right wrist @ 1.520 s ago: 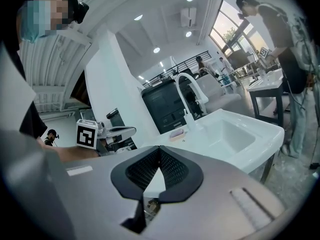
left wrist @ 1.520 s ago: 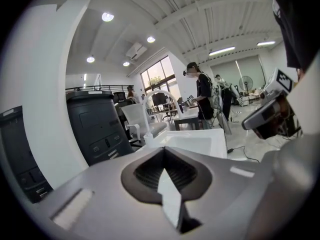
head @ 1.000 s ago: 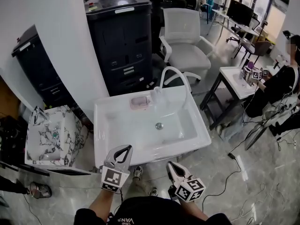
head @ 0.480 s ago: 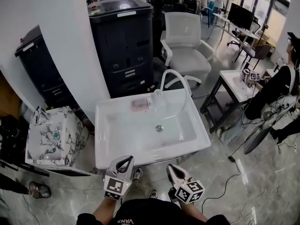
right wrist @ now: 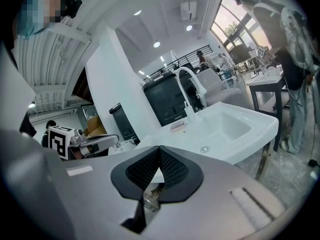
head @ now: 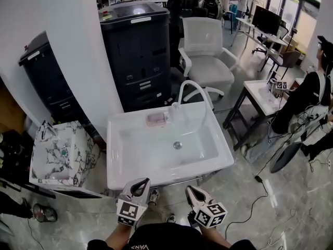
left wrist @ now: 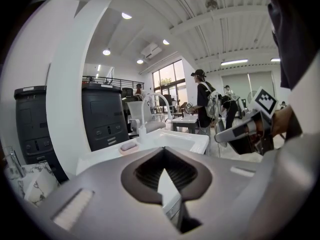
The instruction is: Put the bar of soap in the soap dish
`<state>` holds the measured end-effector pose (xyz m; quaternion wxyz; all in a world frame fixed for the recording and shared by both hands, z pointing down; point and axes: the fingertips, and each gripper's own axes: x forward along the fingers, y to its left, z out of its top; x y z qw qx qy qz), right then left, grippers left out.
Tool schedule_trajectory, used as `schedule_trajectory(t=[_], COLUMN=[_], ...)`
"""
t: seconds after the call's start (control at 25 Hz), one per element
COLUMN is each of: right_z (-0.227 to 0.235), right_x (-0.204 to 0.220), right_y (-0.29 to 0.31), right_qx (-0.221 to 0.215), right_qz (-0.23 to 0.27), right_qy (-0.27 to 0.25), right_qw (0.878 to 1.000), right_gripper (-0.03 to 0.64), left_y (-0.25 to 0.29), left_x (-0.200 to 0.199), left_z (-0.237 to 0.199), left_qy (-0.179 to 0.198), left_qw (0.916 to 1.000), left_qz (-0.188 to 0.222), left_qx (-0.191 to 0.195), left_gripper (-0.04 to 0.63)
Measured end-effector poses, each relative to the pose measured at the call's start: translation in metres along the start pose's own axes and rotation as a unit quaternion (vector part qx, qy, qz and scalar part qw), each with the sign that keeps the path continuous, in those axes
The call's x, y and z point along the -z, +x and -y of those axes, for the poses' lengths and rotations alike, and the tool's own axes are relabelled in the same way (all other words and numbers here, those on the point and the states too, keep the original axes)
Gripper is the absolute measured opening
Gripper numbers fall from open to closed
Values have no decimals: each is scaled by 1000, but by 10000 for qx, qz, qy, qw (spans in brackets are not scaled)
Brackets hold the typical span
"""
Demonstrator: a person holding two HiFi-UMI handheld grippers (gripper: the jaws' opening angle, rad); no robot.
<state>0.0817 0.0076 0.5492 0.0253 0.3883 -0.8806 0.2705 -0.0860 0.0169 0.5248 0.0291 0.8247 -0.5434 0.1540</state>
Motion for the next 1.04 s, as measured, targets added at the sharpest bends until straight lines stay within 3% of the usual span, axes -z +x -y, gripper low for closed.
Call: schedule_trajectory(t=[1.04], right_z=[-1], right_x=[-1], right_y=[-2], right_qx=[95], right_qz=[-36], right_qy=[-189], right_qw=[9998], right_gripper=[0], left_y=[-6], left_x=[-2], left_z=[1], left_qy=[-208], left_qw=[9997], left_qz=[114], left_qx=[6], left_gripper=[52])
